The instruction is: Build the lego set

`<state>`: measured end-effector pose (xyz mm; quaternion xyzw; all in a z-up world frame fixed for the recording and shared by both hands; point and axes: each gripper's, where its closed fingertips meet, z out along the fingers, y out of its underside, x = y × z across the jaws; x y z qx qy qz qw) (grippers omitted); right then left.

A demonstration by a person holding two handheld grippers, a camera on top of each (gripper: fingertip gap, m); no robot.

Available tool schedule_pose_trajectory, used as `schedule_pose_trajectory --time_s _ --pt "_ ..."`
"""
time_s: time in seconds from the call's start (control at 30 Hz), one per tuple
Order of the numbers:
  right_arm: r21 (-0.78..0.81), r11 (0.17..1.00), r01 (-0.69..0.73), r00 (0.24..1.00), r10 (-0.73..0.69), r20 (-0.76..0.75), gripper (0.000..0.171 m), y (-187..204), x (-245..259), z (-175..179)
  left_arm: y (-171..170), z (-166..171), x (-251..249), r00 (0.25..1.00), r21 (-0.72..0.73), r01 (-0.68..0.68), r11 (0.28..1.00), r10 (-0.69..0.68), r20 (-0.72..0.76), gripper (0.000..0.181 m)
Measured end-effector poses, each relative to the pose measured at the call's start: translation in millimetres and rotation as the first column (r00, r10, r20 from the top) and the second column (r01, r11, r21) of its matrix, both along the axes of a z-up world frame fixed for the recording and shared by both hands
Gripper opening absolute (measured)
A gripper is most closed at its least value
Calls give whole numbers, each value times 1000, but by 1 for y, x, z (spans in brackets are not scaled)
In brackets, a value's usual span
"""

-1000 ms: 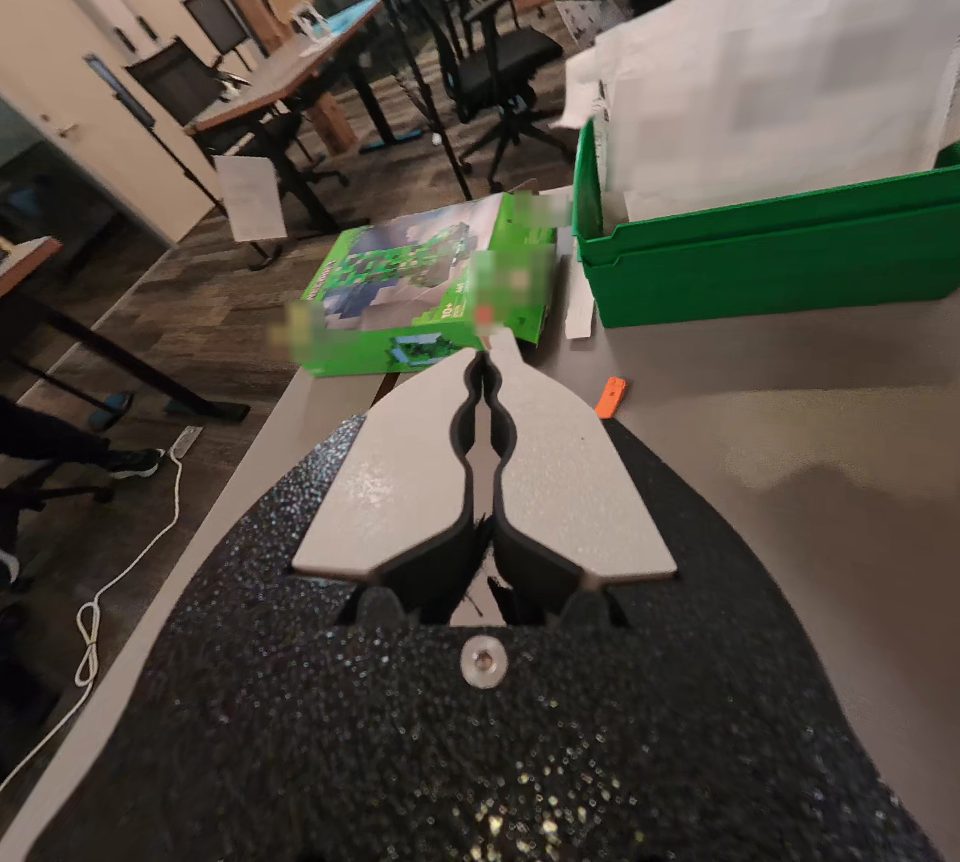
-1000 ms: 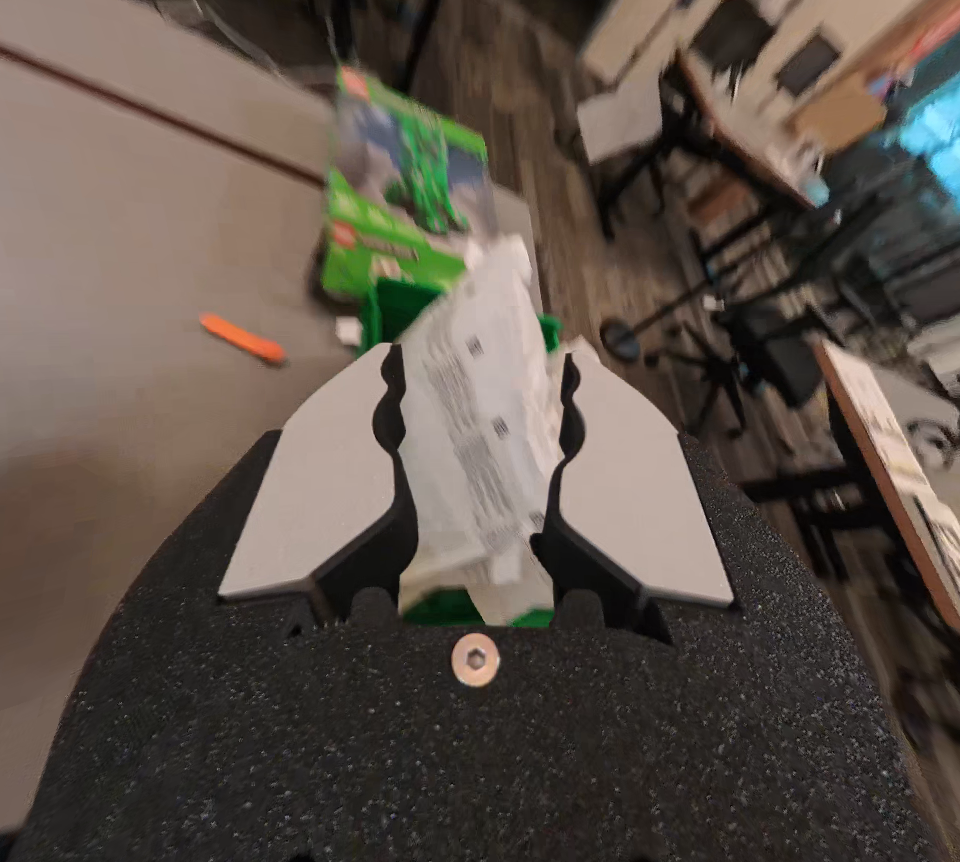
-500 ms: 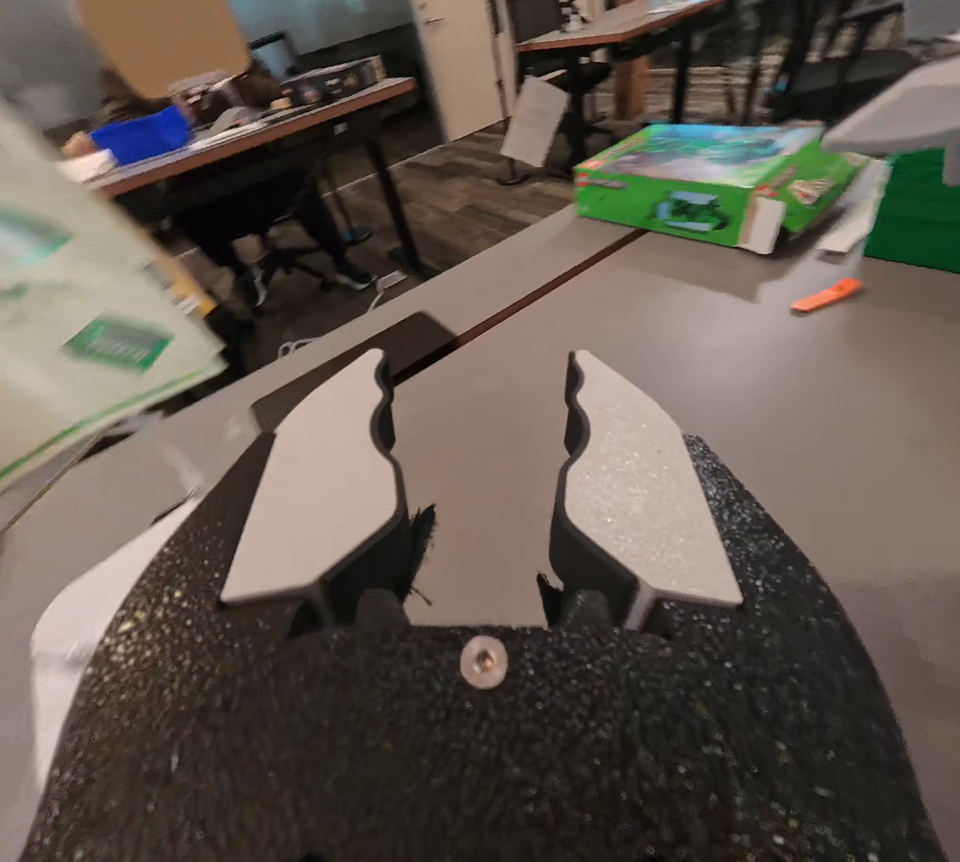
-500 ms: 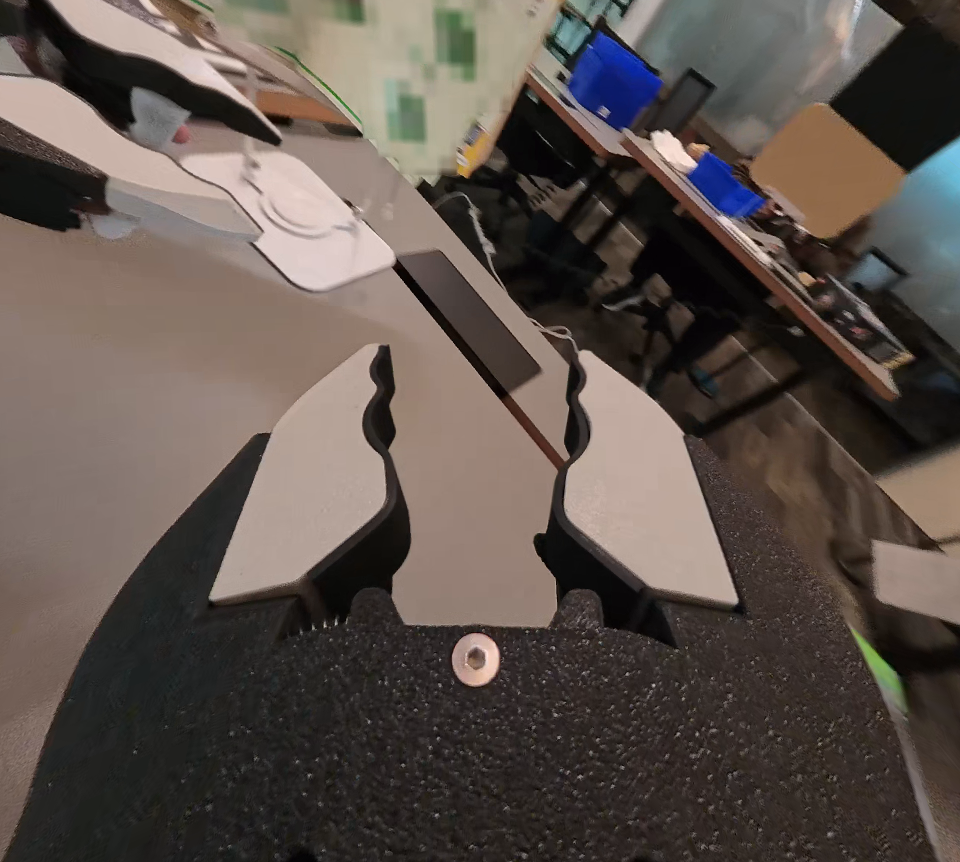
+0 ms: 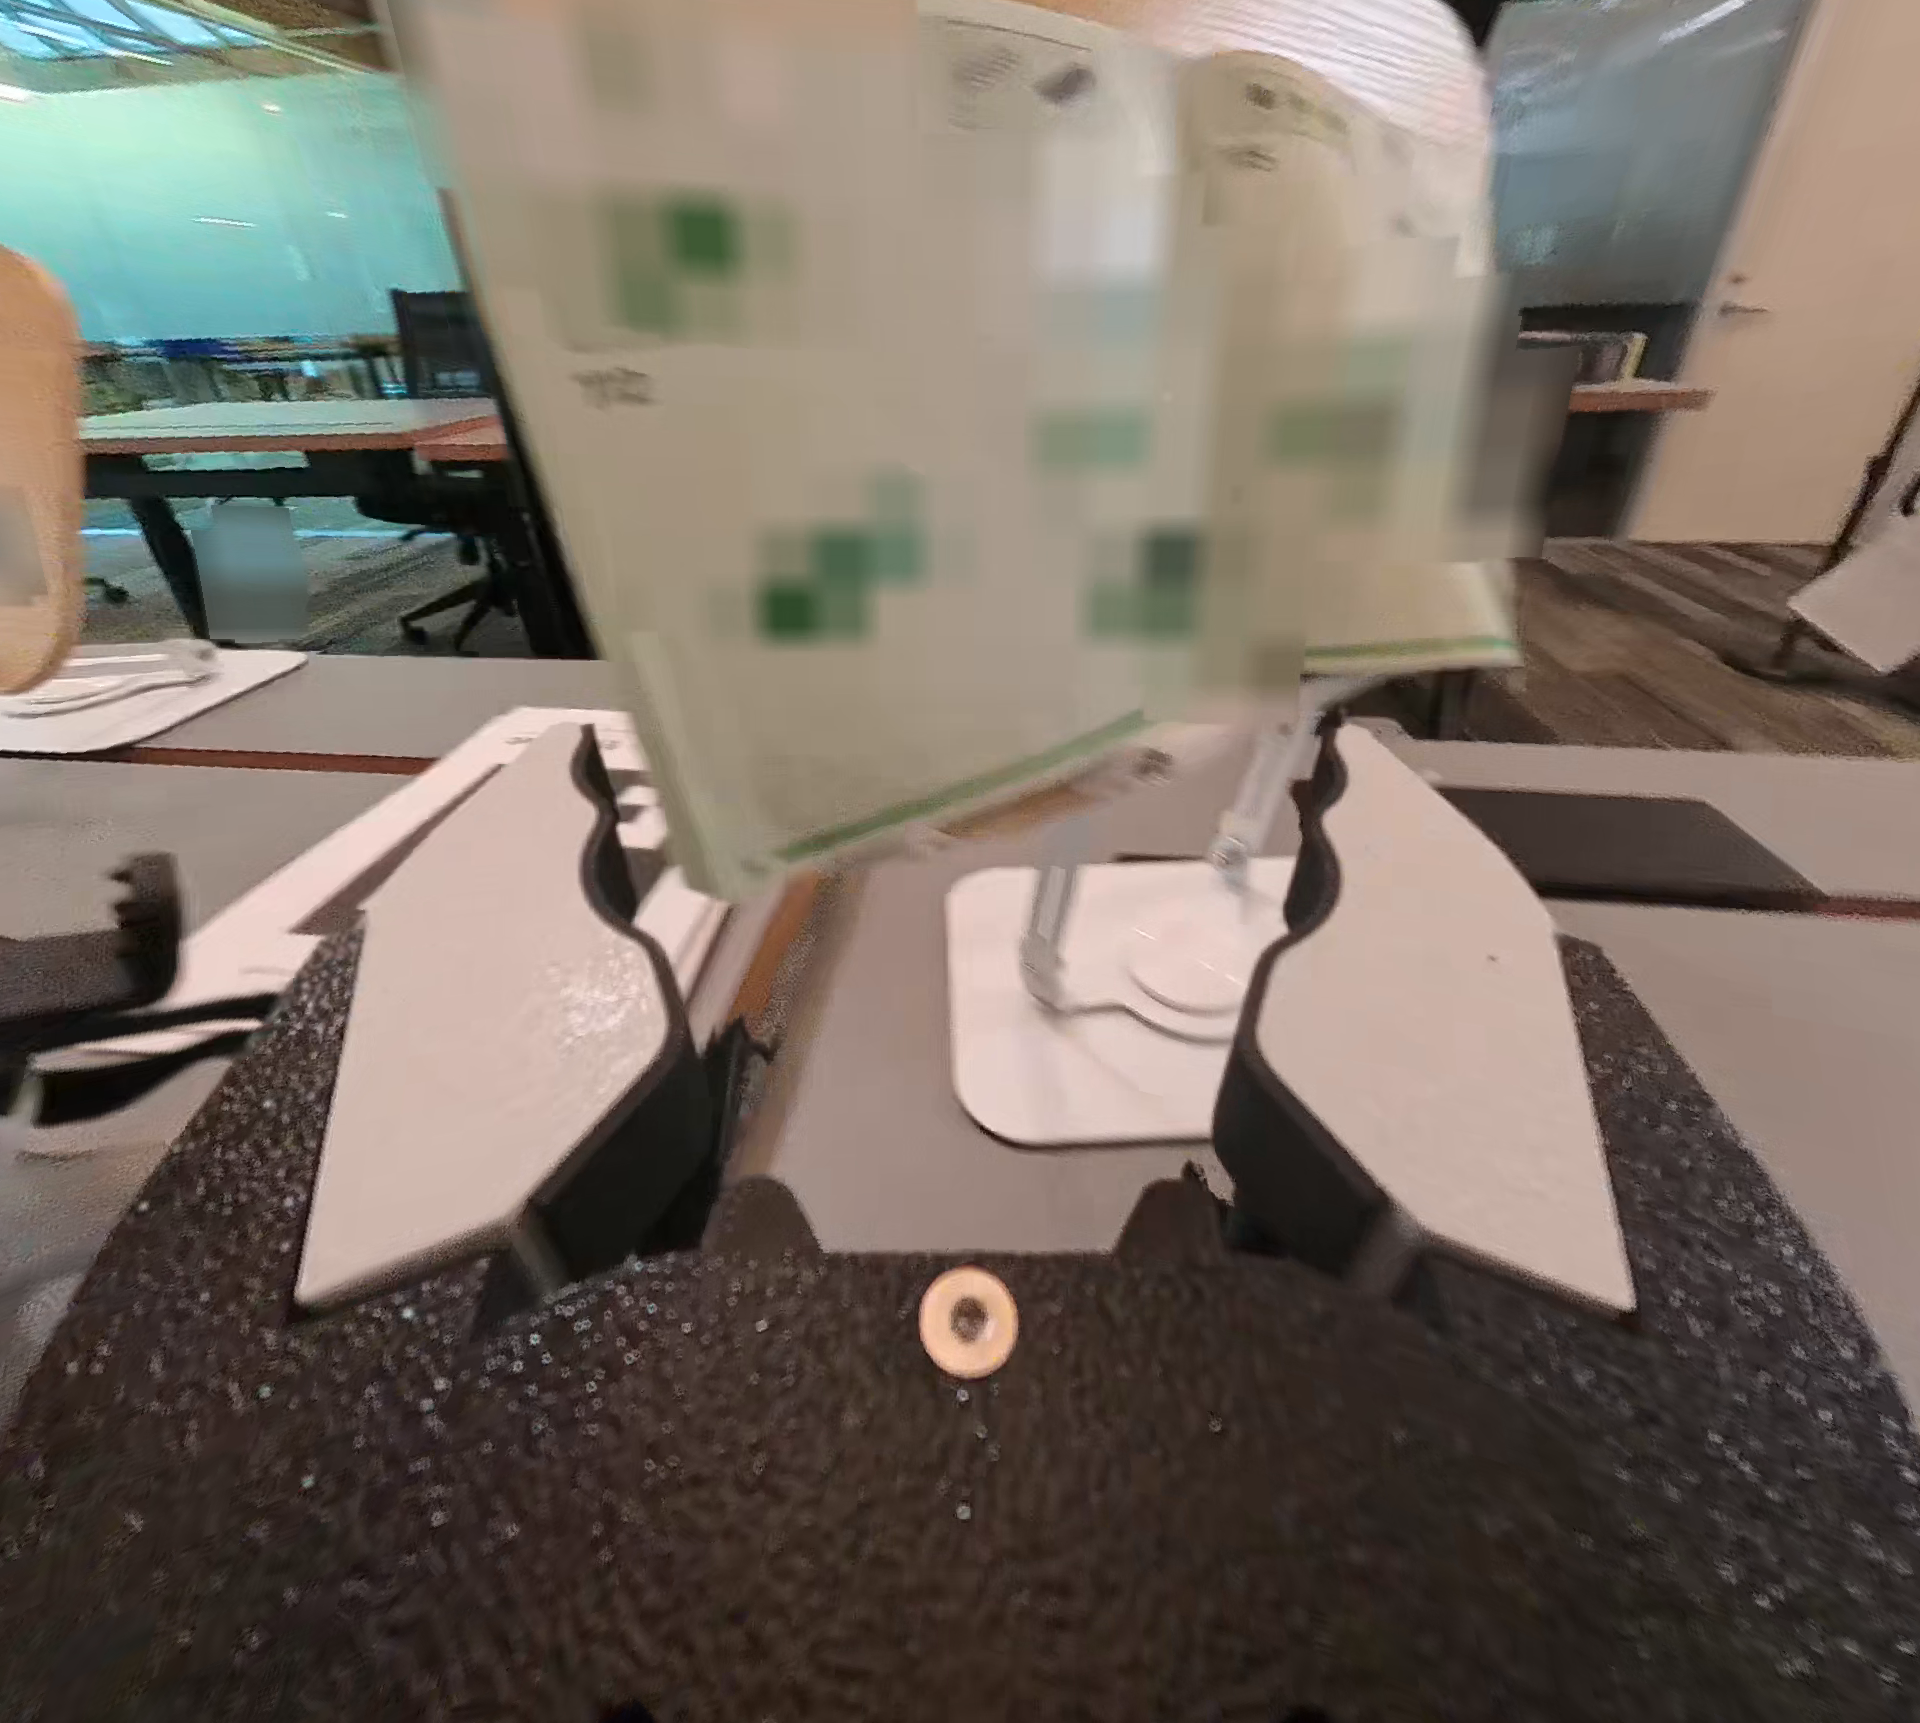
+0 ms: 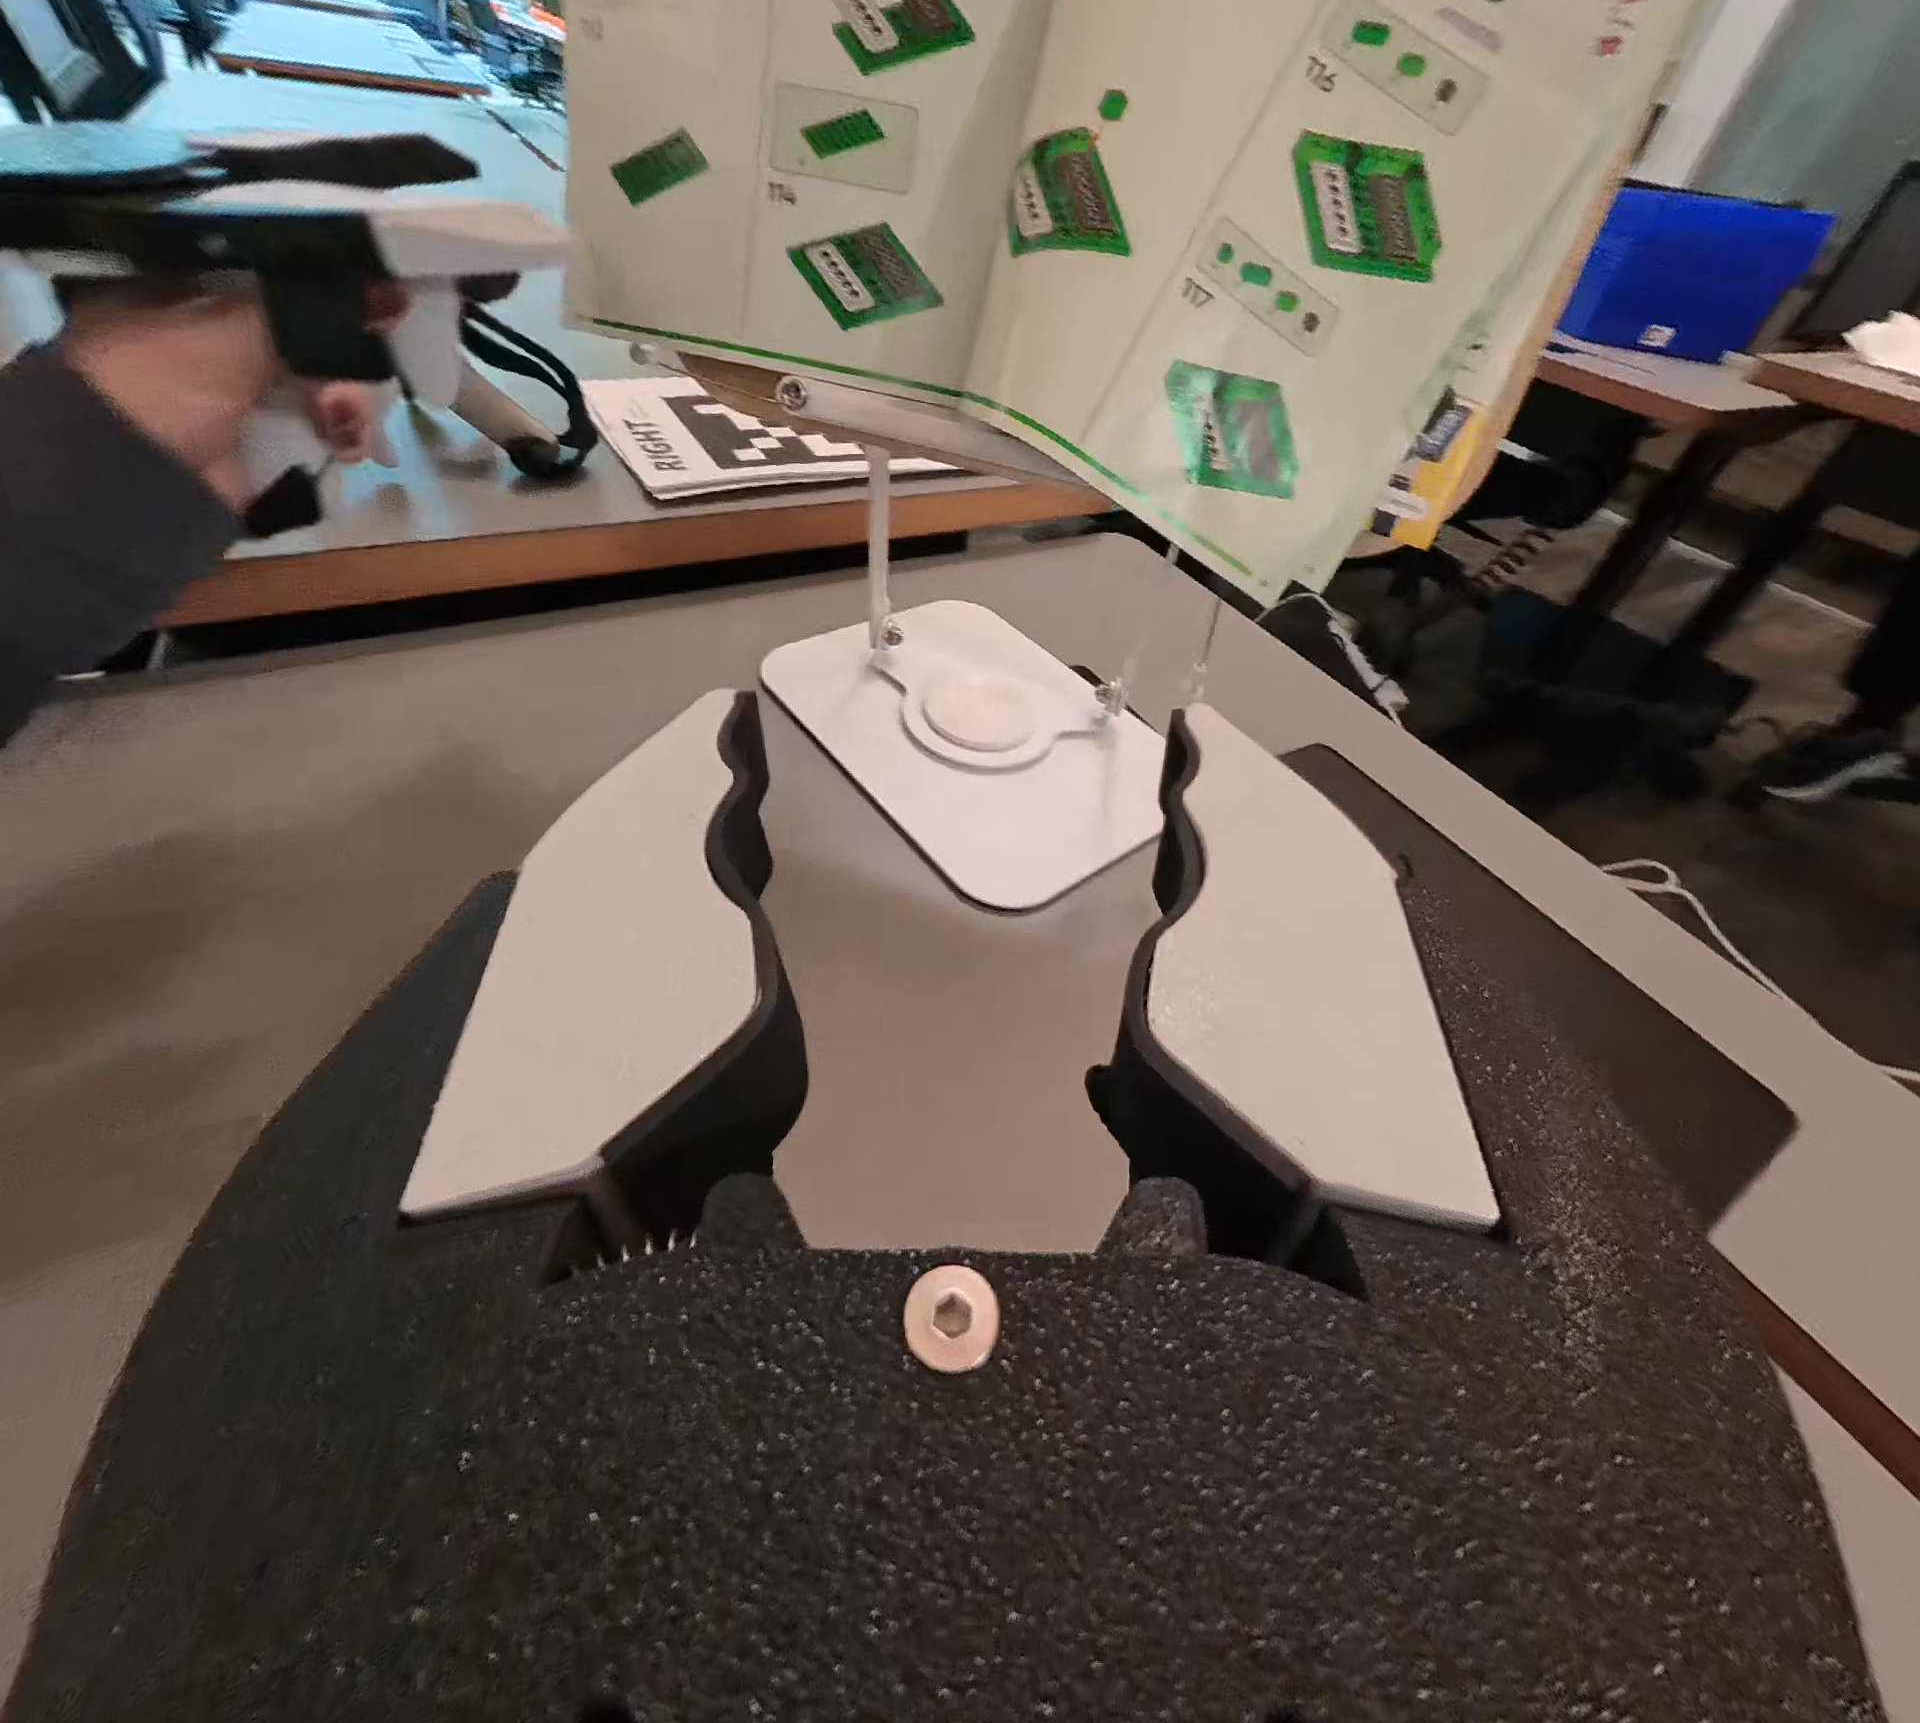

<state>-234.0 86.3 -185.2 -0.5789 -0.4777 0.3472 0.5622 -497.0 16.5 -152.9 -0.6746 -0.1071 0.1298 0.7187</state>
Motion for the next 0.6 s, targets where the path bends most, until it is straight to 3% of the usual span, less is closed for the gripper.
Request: schedule_pose_trajectory --time_s 0.07,0.17,0.23,0.27,0.37,0.47,0.6 --pt "10 1000 -23 1000 23 7 72 -1 -3 -1 8 6 -33 998 1 15 1000 -15 60 123" --pt "16 999 -49 999 49 23 71 0 -1 -5 31 3 -55 965 -11 186 982 -180 191 111" --pt "0 998 -65 998 65 20 70 1 3 -5 44 -1 -50 907 -10 351 936 -337 252 86" --pt "-5 998 -68 998 68 18 70 3 6 -5 45 -2 -48 879 -12 410 912 -392 272 63" --pt "4 999 -43 999 43 24 69 11 20 -2 30 14 -46 867 78 430 900 -435 244 7" --pt "-3 1000 -13 1000 13 -3 66 22 36 5 18 28 -42 930 68 339 938 -345 124 2" --pt "-21 999 26 997 -27 -69 64 32 59 21 13 61 -3 941 -32 327 945 -328 -80 1"
